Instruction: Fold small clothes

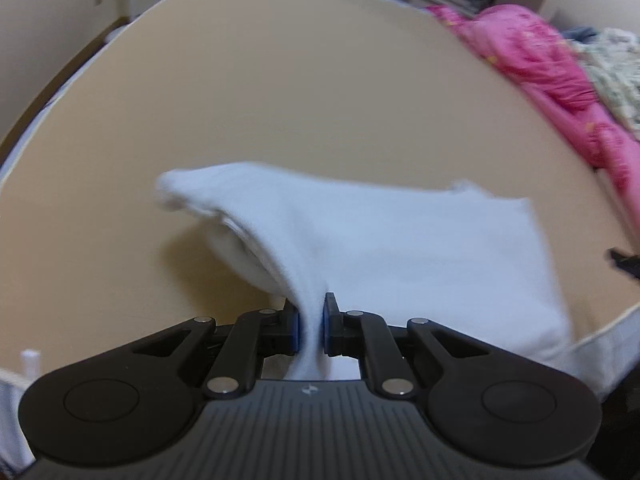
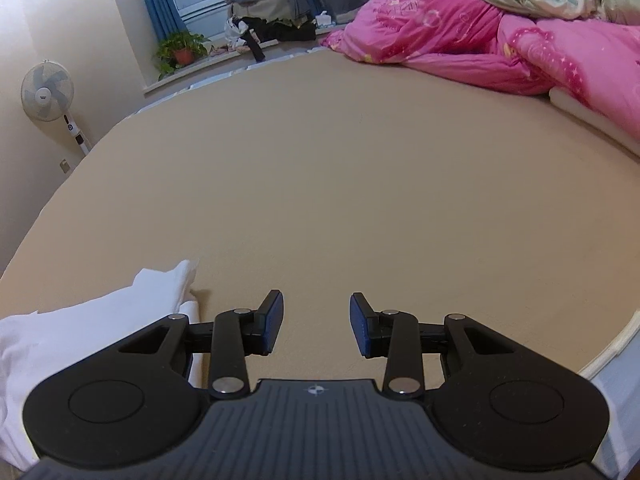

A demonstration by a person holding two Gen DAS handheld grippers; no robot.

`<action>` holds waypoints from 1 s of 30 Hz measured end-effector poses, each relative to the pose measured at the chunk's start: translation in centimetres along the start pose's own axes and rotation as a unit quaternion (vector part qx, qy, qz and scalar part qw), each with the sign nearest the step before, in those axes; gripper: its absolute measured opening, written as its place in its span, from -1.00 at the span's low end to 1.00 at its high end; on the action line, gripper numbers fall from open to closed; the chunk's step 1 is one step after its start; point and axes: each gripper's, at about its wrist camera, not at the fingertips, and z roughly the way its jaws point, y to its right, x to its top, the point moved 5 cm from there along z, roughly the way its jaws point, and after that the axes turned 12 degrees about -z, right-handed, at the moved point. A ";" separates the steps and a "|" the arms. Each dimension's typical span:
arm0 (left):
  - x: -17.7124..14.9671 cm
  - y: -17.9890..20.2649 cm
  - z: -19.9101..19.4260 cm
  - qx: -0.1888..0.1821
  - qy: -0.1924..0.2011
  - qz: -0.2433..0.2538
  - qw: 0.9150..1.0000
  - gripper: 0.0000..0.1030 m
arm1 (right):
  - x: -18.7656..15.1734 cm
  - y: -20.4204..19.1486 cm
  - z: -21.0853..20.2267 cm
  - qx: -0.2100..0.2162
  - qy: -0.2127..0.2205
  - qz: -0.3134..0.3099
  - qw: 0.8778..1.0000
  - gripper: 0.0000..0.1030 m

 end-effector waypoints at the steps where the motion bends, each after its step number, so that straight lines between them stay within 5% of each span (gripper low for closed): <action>1: 0.4 2.7 -0.6 -0.014 0.002 0.004 1.000 -0.78 | 0.1 0.4 -0.1 0.001 0.002 0.004 1.000 -0.25; 7: 0.9 20.9 -1.5 -0.118 -0.020 0.043 0.992 -0.70 | 0.4 2.2 -0.7 0.006 0.018 0.030 0.999 -0.25; 9: 0.0 25.8 -1.3 -0.177 -0.060 0.078 0.979 -0.50 | 0.6 2.5 -0.7 0.010 0.022 0.039 0.999 -0.25; 11: 0.3 27.8 -2.5 -0.211 -0.036 0.100 0.972 -0.33 | 0.8 2.6 -0.7 0.013 0.026 0.042 0.999 -0.25; 14: 1.0 26.0 -3.8 -0.210 0.024 0.119 0.970 -0.23 | 1.0 2.5 -0.8 0.024 0.032 0.045 0.998 -0.25; 19: -1.1 18.6 -0.8 -0.168 0.024 0.134 0.976 -0.23 | 1.0 0.1 -0.5 0.098 0.029 0.043 0.994 -0.25; 23: -4.9 13.3 2.5 -0.158 0.010 0.150 0.976 -0.23 | -0.4 -3.2 1.2 0.190 -0.046 0.029 0.980 -0.24; 26: -6.6 11.5 4.9 -0.185 0.004 0.138 0.973 -0.23 | -2.3 -5.2 2.7 0.189 -0.105 -0.011 0.976 -0.22; 30: -7.4 11.9 6.6 -0.172 -0.017 0.132 0.976 -0.09 | -4.6 -6.4 3.8 0.192 -0.163 -0.024 0.967 -0.21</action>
